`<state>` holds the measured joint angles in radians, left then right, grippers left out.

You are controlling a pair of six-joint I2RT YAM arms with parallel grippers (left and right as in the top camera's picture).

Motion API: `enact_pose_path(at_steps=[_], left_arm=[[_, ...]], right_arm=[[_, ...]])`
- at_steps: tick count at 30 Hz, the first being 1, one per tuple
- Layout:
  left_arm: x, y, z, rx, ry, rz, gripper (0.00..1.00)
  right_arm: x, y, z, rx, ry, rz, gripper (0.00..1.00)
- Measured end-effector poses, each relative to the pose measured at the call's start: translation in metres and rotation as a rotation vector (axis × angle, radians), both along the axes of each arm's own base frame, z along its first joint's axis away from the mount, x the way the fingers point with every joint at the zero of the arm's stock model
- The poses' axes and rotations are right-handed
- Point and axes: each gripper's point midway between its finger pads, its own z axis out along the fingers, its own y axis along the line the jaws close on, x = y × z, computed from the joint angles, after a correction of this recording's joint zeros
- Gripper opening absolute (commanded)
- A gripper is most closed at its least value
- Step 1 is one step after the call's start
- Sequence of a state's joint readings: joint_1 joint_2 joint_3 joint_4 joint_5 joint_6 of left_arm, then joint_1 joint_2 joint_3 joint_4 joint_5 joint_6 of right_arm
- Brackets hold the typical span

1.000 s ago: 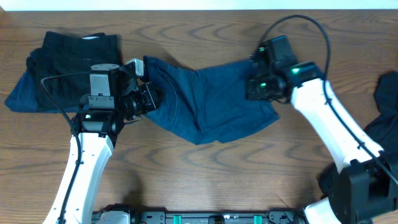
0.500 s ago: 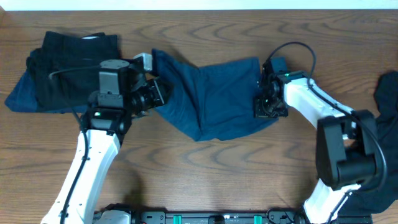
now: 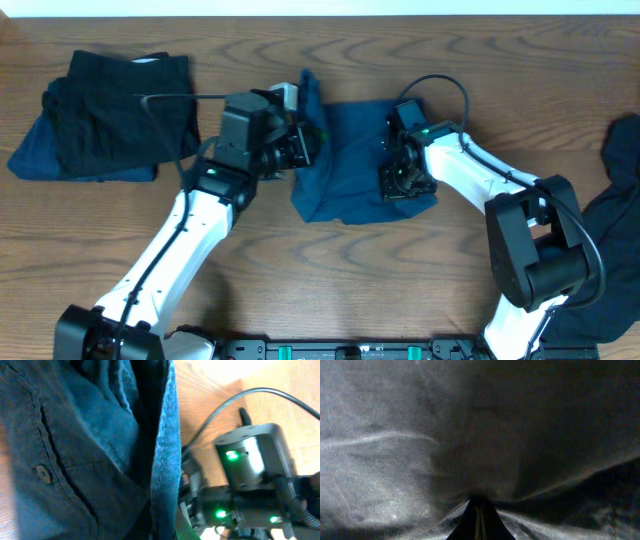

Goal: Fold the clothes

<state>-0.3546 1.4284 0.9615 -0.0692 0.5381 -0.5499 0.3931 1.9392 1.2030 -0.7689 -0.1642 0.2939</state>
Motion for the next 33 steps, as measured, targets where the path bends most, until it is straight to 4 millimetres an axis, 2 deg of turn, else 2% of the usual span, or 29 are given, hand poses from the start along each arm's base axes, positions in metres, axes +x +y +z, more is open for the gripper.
enact_pose_path(at_steps=[4,9,12,19,22,25,33], left_arm=[[0.006,-0.011,0.014,-0.047,-0.053,0.000,0.06],[0.007,-0.014,0.015,-0.061,-0.047,0.007,0.06],[0.004,-0.022,0.007,-0.053,-0.030,-0.009,0.06],[-0.004,-0.046,-0.028,-0.025,0.052,-0.060,0.06],[-0.006,-0.050,-0.035,-0.019,0.069,-0.069,0.06],[-0.004,-0.052,-0.032,-0.029,0.055,-0.068,0.06],[0.012,-0.059,-0.009,-0.102,-0.024,-0.021,0.06]], right_arm=[[-0.004,0.003,0.000,-0.002,0.011,-0.008,0.01],[-0.005,0.006,0.000,-0.002,0.016,-0.019,0.01],[-0.006,0.006,0.000,-0.003,0.017,-0.026,0.01],[-0.006,0.007,0.000,-0.003,0.020,-0.034,0.01],[-0.006,0.007,0.000,-0.003,0.021,-0.036,0.01],[-0.006,0.007,0.000,-0.002,0.021,-0.037,0.01],[-0.007,0.007,0.000,-0.002,0.023,-0.037,0.01]])
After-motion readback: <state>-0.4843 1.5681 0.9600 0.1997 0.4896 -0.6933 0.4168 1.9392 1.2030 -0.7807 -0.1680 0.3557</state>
